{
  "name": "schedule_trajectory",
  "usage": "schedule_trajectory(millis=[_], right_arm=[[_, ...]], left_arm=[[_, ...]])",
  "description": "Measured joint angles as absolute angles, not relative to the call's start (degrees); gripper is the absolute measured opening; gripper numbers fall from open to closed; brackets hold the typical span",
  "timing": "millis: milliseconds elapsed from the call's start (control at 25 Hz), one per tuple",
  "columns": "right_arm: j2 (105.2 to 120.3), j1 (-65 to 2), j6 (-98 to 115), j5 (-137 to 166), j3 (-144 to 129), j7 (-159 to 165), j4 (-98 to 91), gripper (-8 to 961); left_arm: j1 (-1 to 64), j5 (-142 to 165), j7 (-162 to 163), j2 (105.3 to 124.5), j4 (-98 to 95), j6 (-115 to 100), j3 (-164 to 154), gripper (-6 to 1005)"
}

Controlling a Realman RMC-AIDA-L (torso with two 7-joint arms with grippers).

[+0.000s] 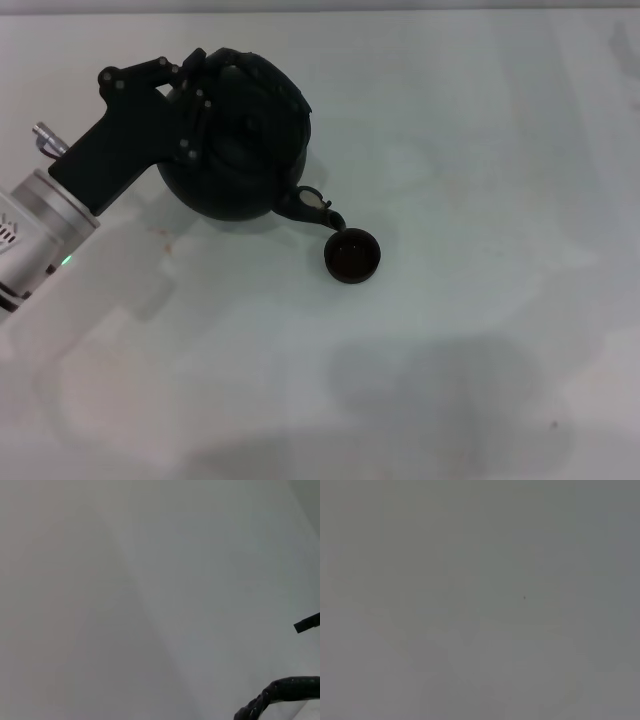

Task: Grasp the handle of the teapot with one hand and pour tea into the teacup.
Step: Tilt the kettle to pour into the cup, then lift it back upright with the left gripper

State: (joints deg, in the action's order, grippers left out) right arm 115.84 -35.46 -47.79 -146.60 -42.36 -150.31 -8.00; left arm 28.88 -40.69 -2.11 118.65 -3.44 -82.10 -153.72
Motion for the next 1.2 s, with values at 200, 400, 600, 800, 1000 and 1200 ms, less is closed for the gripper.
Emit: schedule_trajectory(millis=[200,400,600,800,1000,1200], right_arm=[[115.84,-35.44,-47.86,-146.60,-42.36,-150.28,-7.87,858],[115.84,-35.48,-47.89,-146.60,-42.36,-150.28,-7.69,858],[115.84,-35.51,-47.91,-146.60,-42.36,-149.43,-7.86,858],[115.84,-35.51,-47.91,-146.60,-42.36,-148.91,-8.06,858],[115.84,-35.51,-47.84,-146.60,-42.36,-148.88,-8.16,858],[115.77,-35.61,-47.77,-146.60,-42.36,-148.88,-8.24,858]], left_arm=[[29.64,-39.33,-2.11,118.57,-2.40,-82.10,-153.72,112],[30.37,-38.44,-2.11,118.57,-1.54,-82.09,-153.72,112],[31.39,-38.40,-2.19,118.57,-1.28,-82.10,-153.72,111],[32.03,-38.21,-2.76,118.52,-0.72,-82.09,-153.72,110],[32.48,-37.62,-4.31,118.53,-0.37,-82.09,-153.72,109],[33.00,-36.38,-4.49,118.47,-0.23,-82.09,-153.72,108]])
